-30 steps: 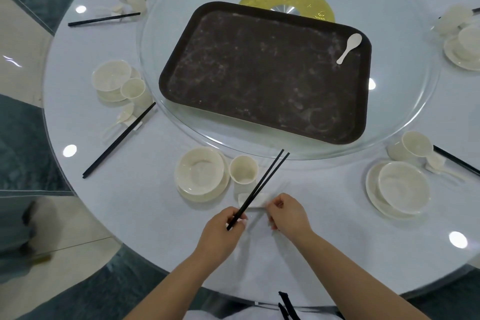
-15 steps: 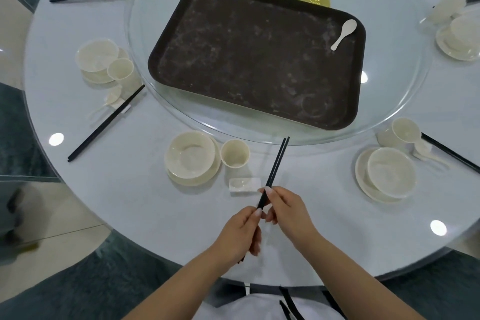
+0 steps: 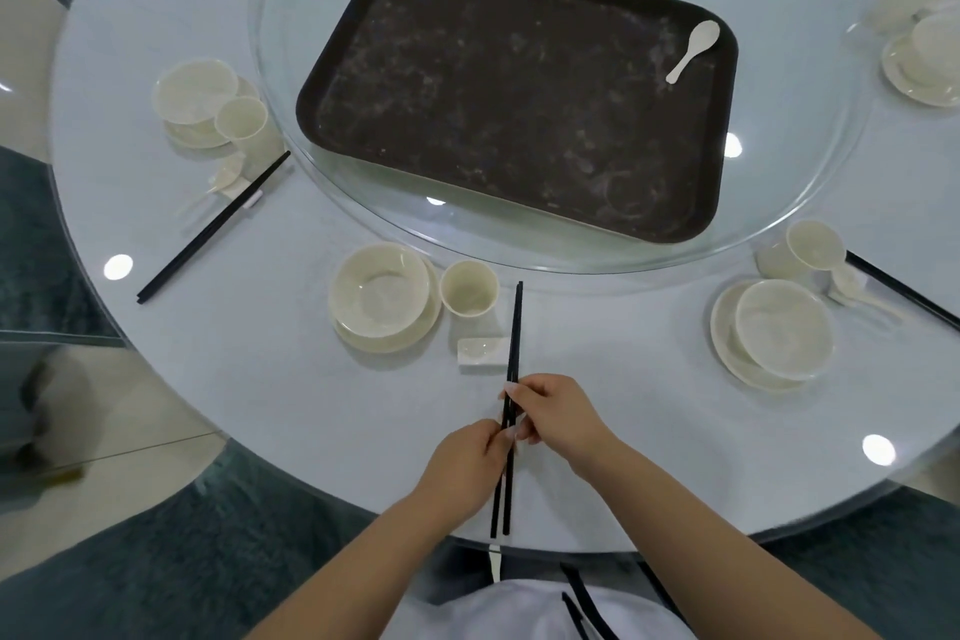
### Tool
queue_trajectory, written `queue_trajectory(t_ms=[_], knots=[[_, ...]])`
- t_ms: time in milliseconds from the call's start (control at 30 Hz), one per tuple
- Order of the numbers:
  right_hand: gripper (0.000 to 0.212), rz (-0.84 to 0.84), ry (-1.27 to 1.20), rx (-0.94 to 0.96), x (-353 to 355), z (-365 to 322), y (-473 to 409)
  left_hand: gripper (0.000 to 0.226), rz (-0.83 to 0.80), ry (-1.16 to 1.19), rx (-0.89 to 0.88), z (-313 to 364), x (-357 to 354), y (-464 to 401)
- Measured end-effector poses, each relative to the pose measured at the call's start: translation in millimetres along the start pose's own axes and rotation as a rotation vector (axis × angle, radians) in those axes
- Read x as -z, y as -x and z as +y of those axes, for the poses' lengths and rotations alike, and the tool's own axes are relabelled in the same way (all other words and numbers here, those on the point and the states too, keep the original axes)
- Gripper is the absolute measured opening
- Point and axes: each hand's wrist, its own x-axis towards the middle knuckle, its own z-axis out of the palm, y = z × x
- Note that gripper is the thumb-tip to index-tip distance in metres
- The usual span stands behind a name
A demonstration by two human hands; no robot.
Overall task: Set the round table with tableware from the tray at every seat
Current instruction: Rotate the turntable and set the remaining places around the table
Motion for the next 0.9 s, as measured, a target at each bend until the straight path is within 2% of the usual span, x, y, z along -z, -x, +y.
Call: queue_trajectory(t_ms=[167,367,567,767,900], knots=[[0.025,0.063,0.068,-0.03,-1.9,-1.7,-13.5,0.033,0.103,-0.138,-0.02,-0.1,-0.9,-8.2],[0.013,0.131,0.098,-0.018,0.7,3.6,-18.7,0.017,0.145,-0.145,-0.024,-3.0,2.2,-14.7],[0.015,0.155,0.09,-0.011,2.3,9.3,-19.3,0.01,0.183,-0.087,-0.025,-4.2,-1.6,-16.0],[0.019,0.156,0.151,0.018,0.5,9.0,-19.8,0.016,0.194,-0.062,-0.017,4.0,3.8,-20.8],[0.017,0.184,0.207,0.039,4.4,3.8,-23.2,0.01,0.277,-0.027,-0.001,13.9,19.2,-22.3]])
